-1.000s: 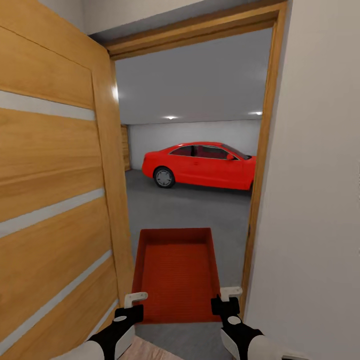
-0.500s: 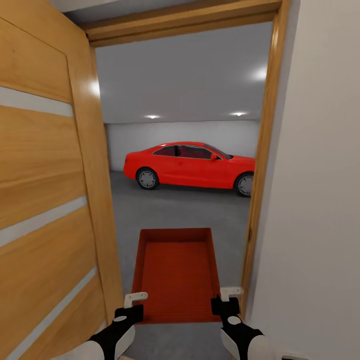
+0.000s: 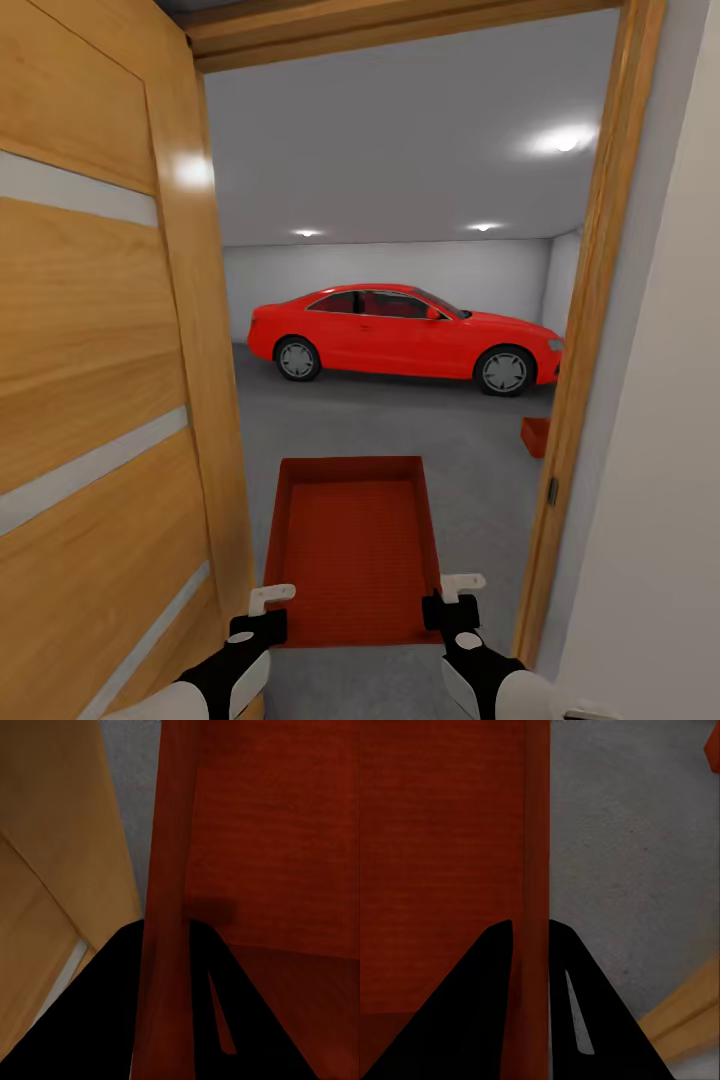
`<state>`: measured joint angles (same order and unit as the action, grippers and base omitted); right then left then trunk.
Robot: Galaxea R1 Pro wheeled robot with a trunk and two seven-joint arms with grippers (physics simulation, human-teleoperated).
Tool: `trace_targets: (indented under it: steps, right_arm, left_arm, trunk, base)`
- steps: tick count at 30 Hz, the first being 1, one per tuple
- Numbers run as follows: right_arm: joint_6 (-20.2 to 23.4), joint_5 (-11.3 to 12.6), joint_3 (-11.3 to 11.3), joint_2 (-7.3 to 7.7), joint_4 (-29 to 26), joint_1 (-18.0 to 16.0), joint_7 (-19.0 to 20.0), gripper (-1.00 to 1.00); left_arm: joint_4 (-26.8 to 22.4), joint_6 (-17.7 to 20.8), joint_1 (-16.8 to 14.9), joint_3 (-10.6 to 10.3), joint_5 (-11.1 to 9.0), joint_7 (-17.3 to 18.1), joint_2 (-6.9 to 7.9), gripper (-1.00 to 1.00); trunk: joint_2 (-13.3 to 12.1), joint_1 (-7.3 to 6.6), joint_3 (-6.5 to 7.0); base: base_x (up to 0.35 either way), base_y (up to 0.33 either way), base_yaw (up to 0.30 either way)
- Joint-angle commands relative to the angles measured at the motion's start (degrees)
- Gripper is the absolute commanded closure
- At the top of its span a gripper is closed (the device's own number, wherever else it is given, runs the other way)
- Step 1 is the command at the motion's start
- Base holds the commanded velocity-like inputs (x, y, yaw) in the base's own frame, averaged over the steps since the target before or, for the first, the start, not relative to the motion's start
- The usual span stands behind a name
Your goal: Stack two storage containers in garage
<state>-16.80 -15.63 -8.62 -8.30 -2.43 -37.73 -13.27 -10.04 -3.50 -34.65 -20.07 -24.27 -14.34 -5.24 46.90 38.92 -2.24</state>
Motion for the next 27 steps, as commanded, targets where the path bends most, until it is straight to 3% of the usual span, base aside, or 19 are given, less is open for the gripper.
trace_targets:
  steps: [1,20,27]
  right_arm:
    - [0.1,-1.1,-2.4,-0.02,0.2,-0.1,0.0,1.0]
    - [-0.2,-1.1,-2.5,-0.05,0.2,-0.1,0.0,1.0]
    - [-0.3,-1.1,-2.5,-0.05,0.2,-0.1,0.0,1.0]
  left_arm:
    - [-0.3,0.0,-0.1,0.3,0.3,0.0,0.67,1.0]
    - [-0.3,0.0,-0.1,0.3,0.3,0.0,0.67,1.0]
    - [-0.4,0.0,-0.1,0.3,0.3,0.0,0.67,1.0]
  trunk:
    - [0.1,0.04,-0.1]
    - [0.1,0.04,-0.1]
    - [0.1,0.04,-0.1]
  base:
    - [0.245,0.243,-0.119]
    - [0.238,0.23,-0.267]
    - [0.045,0.034,-0.068]
